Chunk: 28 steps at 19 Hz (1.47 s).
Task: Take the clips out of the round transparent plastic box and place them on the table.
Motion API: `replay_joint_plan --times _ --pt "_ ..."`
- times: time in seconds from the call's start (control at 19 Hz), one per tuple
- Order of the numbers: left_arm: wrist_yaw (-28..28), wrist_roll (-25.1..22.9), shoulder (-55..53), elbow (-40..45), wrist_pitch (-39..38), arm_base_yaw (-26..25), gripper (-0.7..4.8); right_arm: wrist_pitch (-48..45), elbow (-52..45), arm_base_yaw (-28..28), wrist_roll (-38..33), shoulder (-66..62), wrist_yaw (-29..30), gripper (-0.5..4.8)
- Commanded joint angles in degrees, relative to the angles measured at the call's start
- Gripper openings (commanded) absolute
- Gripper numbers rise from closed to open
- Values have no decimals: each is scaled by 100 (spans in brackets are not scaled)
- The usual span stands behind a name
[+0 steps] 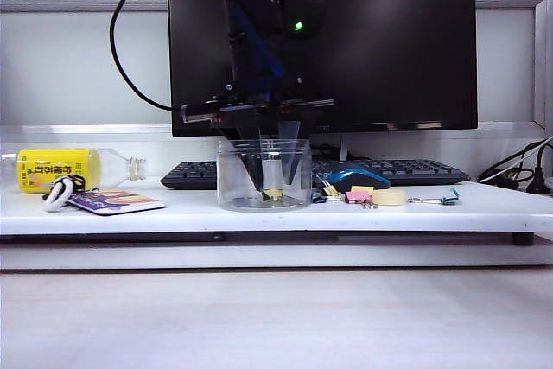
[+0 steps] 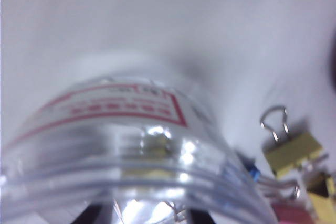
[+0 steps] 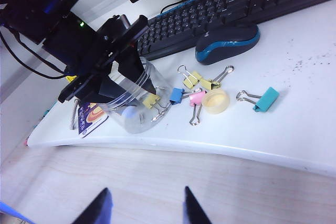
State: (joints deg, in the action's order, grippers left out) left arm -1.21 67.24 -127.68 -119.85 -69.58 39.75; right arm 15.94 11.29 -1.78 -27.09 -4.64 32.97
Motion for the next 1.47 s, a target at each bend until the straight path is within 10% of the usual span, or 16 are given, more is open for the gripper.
replay_joint_plan --times 0.05,0.68,1.47 --pt "-181 66 20 -22 48 0 187 -120 13 0 31 -2 -4 176" --pt "605 -1926 22 -24 439 -765 184 61 11 2 31 -2 -4 176" --pt "280 -1126 57 -553 -608 -492 184 -116 1032 -24 363 -1145 -481 257"
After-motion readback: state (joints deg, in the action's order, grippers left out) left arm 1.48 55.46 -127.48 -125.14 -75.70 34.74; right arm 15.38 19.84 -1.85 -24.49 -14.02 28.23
